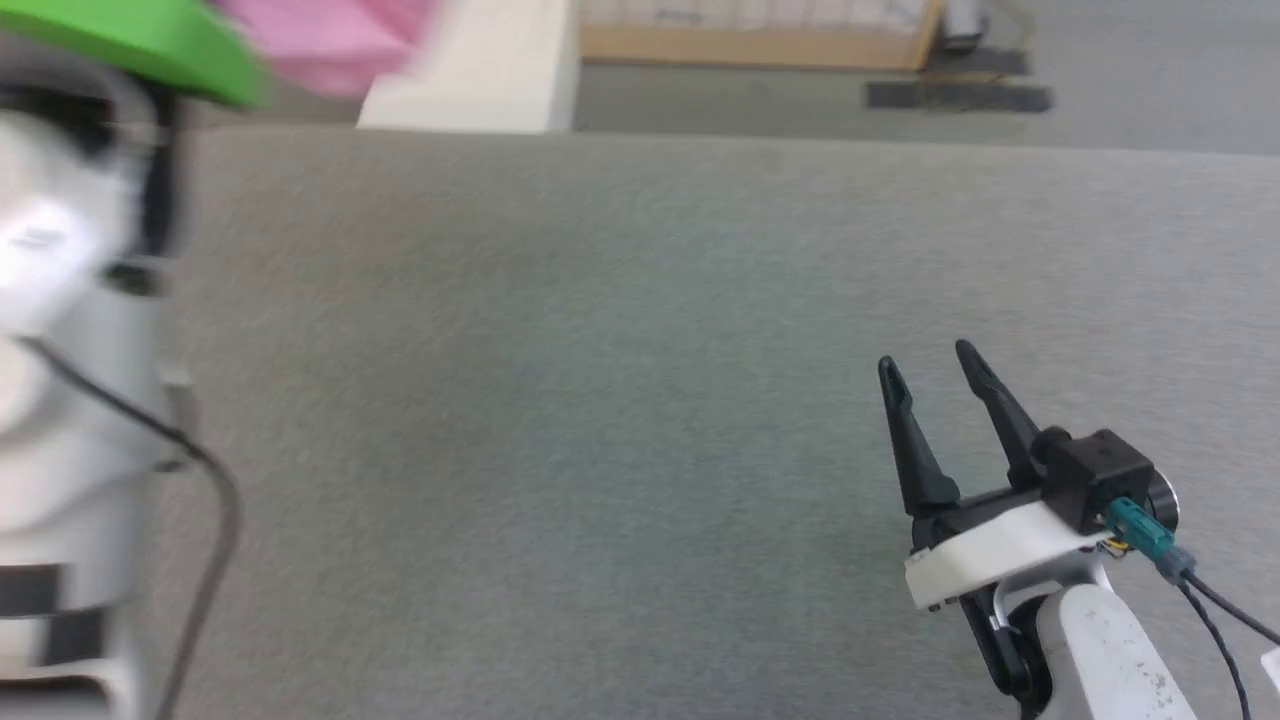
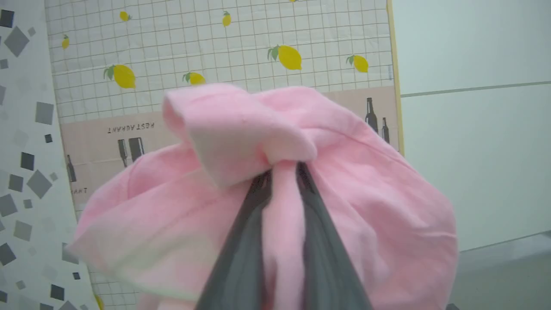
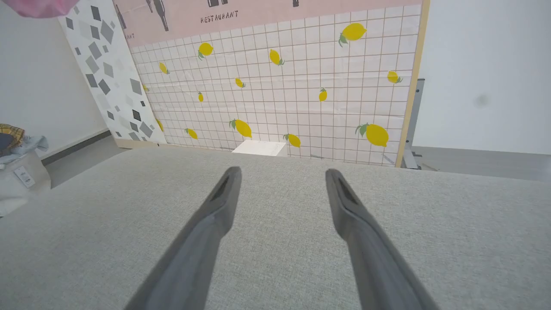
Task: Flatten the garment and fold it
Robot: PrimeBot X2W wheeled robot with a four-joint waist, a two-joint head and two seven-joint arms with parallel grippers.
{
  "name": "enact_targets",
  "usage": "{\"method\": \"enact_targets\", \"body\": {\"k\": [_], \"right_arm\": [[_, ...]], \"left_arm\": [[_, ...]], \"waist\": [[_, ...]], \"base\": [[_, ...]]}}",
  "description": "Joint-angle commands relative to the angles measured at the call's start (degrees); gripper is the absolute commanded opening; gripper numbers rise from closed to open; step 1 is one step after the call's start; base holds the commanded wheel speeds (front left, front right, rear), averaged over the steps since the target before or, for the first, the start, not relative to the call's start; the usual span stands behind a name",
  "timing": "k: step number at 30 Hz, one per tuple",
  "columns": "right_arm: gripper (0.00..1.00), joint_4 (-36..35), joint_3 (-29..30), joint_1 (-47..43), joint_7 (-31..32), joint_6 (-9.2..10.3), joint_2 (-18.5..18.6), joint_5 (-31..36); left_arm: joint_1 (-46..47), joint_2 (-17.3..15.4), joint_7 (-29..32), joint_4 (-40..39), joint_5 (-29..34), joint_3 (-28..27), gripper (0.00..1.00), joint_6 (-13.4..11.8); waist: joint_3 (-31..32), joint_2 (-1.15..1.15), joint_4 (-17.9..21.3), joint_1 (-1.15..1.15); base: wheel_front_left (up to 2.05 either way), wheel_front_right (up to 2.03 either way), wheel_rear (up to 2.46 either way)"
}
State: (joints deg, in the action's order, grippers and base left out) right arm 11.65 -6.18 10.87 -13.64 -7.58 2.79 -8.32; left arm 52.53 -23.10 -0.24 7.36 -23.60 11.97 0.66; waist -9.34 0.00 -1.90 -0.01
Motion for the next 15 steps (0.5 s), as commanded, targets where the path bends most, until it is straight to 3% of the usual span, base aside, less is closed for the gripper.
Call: {"method": "enact_targets", "body": {"k": [1,8,15], "right_arm": [[1.00,-0.3,0.1,-1.0,0.1,0.09,0.1,-0.5],[1.00,-1.5,0.6,-2.5,1.0,0.09,0.1,-0.4],[1.00,-2.6,2.0,-4.0,1.9,0.09,0.1,-0.1]], "left_arm": [[-0.4,2.1,0.3,-0.4,-0.7,1.7,0.00,0.7],[-7.2,9.3,3.4,3.2,-3.2,10.1,0.00,2.8],[-16.8,14.5,13.2,17.4,-10.0,17.6,0.00,5.3]], "waist": [[3.9,0.00,5.7,0.01],[4.3,0.00,12.6,0.01],[4.1,0.00,16.9,0.01]], "base": [[0.00,0.00,0.00],[0.00,0.00,0.00],[0.00,0.00,0.00]]}}
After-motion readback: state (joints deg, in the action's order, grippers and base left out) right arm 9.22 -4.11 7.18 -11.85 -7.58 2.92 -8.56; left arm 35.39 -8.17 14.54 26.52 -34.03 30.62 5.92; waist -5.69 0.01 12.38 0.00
